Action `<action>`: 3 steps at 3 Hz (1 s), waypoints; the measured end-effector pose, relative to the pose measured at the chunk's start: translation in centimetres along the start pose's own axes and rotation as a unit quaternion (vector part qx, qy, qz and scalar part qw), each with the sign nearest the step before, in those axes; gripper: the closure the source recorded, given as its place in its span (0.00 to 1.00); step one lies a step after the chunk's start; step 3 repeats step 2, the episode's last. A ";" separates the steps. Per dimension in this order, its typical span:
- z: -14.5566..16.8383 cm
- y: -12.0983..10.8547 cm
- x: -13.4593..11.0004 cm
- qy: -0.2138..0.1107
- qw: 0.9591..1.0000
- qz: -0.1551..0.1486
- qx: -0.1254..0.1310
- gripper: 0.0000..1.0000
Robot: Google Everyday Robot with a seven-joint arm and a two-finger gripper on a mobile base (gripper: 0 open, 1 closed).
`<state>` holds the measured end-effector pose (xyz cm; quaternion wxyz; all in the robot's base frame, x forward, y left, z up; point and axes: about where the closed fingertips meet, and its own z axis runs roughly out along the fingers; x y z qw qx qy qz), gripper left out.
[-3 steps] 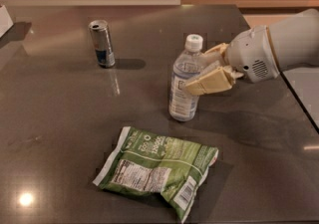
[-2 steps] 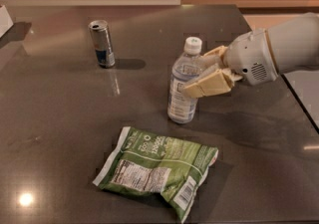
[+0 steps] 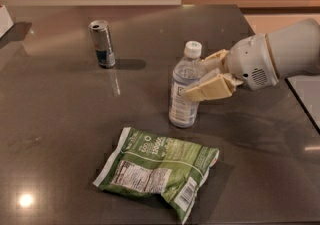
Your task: Move blue plastic bottle near green jalapeno chip bag
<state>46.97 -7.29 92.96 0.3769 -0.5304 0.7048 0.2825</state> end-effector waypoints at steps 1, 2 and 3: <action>0.0 0.1 0.1 -0.001 1.000 0.000 0.000 0.00; 0.0 0.1 0.1 -0.001 1.000 0.000 0.000 0.00; 0.0 0.1 0.1 -0.001 1.000 0.000 0.000 0.00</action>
Offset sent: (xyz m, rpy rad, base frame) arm -0.0006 -0.0001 -0.0010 0.0020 -0.0009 -0.0004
